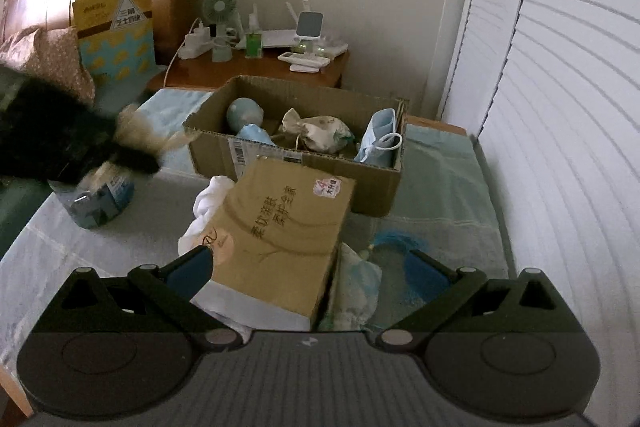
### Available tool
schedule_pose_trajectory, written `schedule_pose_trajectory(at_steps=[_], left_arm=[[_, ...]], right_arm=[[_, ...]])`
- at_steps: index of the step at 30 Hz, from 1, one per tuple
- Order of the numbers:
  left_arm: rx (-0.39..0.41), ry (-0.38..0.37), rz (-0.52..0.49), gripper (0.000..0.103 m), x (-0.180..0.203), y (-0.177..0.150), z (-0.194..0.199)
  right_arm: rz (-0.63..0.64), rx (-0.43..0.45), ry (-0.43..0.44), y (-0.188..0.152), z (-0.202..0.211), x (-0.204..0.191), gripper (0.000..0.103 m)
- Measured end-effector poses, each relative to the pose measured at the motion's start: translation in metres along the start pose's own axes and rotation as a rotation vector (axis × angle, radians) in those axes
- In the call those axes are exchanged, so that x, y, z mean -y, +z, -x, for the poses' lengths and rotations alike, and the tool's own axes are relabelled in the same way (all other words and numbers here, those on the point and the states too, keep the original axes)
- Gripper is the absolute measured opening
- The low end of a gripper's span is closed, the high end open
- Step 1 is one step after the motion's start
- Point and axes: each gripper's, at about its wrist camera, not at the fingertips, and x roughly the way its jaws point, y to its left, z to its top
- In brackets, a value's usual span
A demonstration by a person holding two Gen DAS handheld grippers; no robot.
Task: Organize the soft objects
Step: 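Carry the beige cloth with the left tool into the box and release, then grasp the white cloth on the bed with the left tool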
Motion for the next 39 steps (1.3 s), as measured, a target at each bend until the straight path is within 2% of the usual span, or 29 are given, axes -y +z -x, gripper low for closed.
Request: schedule_pose_trajectory(at_steps=[8,15,18,19,20,24,26,32,39], left_arm=[[0.033,-0.011,-0.004,0.028,-0.002,0.06,-0.044],[0.026,-0.011,0.015,0.03,0.002,0.083,-0.076],[0.025,0.0,0.034,0.059,0.002,0.087,-0.084],[0.031,0.005,0.043,0.075,0.002,0.087,-0.085],[0.04,0.012,0.05,0.082,0.003,0.087,-0.084],[0.051,0.019,0.048,0.087,0.004,0.085,-0.077],[0.062,0.023,0.055,0.093,0.005,0.083,-0.07],[0.078,0.056,0.057,0.094,0.01,0.069,-0.05],[0.108,0.118,0.095,0.095,0.014,0.037,-0.021]], right_arm=[[-0.016,0.023,0.009,-0.004,0.011,0.007,0.103],[-0.035,0.033,0.011,-0.012,0.018,0.014,0.103],[-0.048,0.038,0.012,-0.015,0.02,0.017,0.103],[-0.053,0.038,0.013,-0.016,0.021,0.019,0.103],[-0.056,0.04,0.015,-0.015,0.022,0.02,0.103],[-0.061,0.058,0.02,-0.015,0.026,0.024,0.103],[-0.067,0.063,0.021,-0.015,0.027,0.026,0.103],[-0.076,0.057,0.003,-0.022,0.029,0.027,0.103],[-0.094,0.035,-0.033,-0.039,0.032,0.033,0.103]])
